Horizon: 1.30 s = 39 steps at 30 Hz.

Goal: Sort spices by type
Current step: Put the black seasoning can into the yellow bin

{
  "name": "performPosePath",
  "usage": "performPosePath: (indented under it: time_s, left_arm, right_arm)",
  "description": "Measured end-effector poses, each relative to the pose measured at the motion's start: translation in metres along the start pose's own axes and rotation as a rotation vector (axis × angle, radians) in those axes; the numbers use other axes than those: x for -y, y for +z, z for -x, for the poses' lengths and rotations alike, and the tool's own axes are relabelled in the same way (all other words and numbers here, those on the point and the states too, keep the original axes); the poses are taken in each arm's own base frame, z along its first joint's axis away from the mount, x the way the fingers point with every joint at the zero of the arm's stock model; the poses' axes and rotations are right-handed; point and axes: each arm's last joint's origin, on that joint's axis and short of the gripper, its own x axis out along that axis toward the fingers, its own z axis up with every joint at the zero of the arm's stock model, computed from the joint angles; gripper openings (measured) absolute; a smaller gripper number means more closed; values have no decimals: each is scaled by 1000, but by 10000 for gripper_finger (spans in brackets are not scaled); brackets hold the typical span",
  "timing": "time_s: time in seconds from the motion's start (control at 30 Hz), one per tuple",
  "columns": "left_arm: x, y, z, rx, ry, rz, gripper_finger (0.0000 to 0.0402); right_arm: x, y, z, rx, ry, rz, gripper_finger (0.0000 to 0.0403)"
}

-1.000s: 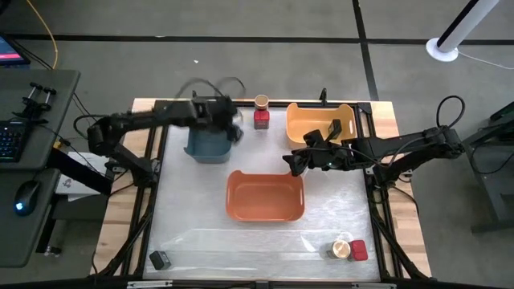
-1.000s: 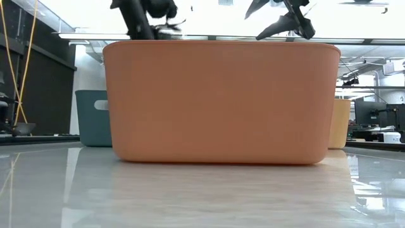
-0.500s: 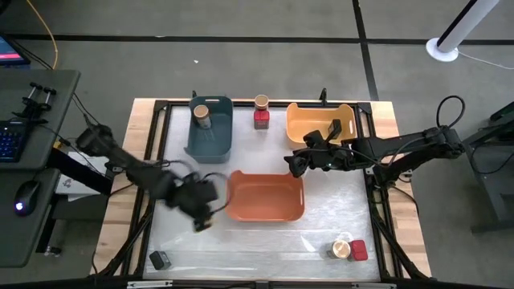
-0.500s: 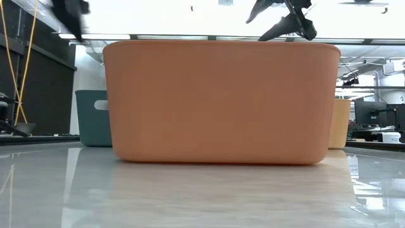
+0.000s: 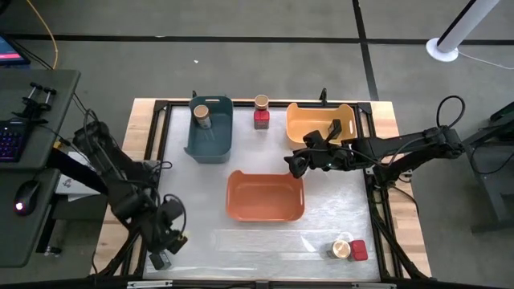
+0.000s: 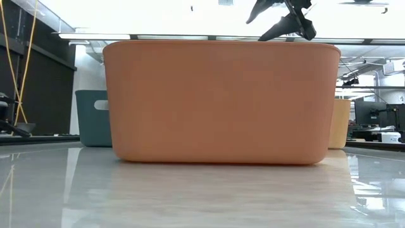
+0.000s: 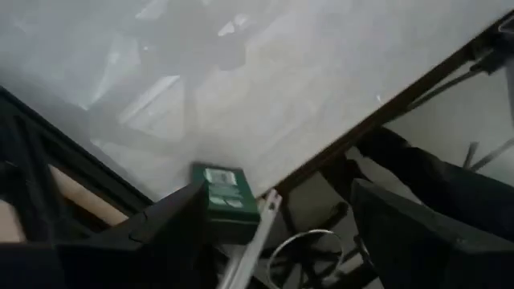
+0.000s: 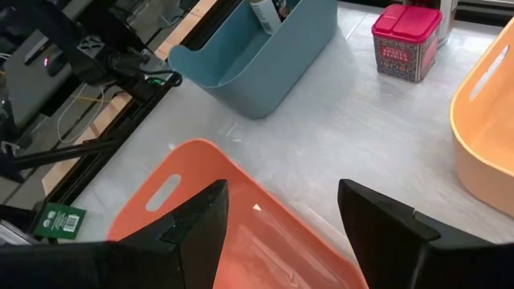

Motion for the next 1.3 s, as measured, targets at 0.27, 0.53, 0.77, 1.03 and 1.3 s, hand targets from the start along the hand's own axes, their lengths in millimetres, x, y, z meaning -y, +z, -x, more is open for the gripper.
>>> performPosePath:
  time_s: [0.27,0.53,0.77,1.03,1.3]
  left_arm:
    - [13,-48,-50,-277,139,-97,118]
    - [17,-64,-73,-289,170,-106,4]
    - [11,-64,-81,-298,279,-80,1]
    - [11,-61,-78,-246,258,-104,0]
    - [13,-57,-79,-242,227,-267,0]
  right_arm:
    - [0,0,0,-7,2,27,232]
    - [0,0,0,-8,2,28,232]
    - [0,-1,0,-11,1,29,232]
    - [0,-1,0,-13,2,30,232]
    - [0,-1,0,-13,2,47,232]
